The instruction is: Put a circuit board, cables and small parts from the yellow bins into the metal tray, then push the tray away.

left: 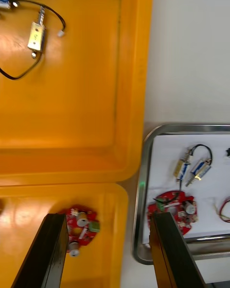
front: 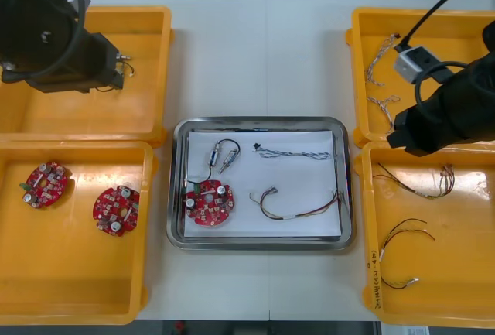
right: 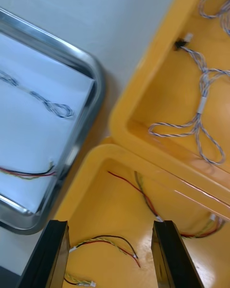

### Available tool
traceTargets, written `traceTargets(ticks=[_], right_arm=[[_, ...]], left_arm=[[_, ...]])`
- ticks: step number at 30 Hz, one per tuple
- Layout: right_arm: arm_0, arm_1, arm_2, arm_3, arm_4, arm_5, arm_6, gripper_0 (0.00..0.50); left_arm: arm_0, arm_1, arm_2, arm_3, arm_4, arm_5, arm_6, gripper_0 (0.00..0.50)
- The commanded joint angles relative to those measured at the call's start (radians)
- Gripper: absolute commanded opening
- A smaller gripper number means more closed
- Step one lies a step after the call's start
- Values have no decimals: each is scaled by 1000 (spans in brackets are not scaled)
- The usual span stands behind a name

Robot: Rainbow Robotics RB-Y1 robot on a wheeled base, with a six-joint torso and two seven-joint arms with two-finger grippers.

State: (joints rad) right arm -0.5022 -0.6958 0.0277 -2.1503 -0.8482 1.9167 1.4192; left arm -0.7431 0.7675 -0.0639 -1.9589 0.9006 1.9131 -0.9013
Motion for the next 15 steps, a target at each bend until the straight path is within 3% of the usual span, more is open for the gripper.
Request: traceTargets(ticks=[1, 5, 15], right_arm=[[-87, -37, 104, -29, -61, 3, -17, 500], [-127, -36, 178, -31, -98, 3, -8, 500], [-164, -22, 282, -94, -100, 3, 47, 500]], left_arm=[[31, 79, 87, -8, 9, 7, -111, 500], [82, 110, 141, -11, 12, 7, -154, 500], [245, 161, 276, -74, 38, 7, -211, 500]])
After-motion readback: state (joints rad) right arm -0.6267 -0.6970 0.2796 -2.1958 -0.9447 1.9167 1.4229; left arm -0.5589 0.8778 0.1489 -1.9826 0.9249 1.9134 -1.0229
